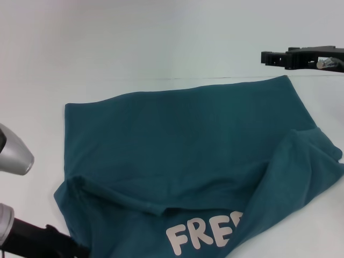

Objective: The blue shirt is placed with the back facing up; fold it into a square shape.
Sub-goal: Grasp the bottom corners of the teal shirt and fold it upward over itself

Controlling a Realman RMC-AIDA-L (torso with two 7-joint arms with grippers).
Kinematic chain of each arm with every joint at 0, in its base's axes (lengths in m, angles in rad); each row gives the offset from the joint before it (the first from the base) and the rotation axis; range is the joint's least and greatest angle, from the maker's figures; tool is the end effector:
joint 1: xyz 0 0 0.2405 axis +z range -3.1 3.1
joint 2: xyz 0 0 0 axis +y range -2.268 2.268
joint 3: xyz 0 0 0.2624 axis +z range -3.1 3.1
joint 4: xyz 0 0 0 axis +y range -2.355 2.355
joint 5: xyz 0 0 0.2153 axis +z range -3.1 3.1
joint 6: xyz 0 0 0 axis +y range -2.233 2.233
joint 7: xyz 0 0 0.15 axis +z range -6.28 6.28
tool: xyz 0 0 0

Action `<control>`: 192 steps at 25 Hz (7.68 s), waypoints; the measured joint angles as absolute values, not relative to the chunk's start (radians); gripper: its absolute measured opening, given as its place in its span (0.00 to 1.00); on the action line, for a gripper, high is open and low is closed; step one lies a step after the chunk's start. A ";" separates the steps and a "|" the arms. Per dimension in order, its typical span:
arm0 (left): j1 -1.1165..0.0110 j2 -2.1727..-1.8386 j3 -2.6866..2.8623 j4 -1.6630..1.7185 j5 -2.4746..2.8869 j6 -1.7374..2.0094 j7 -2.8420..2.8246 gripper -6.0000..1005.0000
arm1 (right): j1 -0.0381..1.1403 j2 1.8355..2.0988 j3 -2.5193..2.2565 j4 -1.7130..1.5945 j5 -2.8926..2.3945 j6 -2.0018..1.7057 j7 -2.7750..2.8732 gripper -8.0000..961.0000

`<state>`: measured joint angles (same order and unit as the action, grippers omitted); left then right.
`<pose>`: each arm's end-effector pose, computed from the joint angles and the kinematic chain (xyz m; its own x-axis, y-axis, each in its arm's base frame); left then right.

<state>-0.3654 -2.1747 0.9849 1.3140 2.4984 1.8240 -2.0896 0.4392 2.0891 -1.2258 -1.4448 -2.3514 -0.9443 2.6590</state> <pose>-0.2665 0.2805 0.0071 0.7142 0.6919 -0.1054 0.6819 -0.7218 -0.1180 0.1820 0.4194 0.0642 0.6460 -0.5117 -0.5665 -0.7617 -0.3833 -0.5224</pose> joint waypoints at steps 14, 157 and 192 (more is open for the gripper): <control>-0.399 -2.172 1.008 1.213 2.463 1.824 -2.085 0.56 | 0.449 2.091 -1.201 -1.390 -2.345 -0.932 2.631 0.77; -0.538 -2.152 0.836 1.111 2.420 1.593 -1.937 0.01 | 0.437 2.101 -1.287 -1.617 -2.698 -1.454 3.006 0.64; -0.587 -2.129 0.756 1.118 2.411 1.568 -1.938 0.01 | 0.435 2.092 -1.203 -1.624 -2.663 -1.368 2.896 0.04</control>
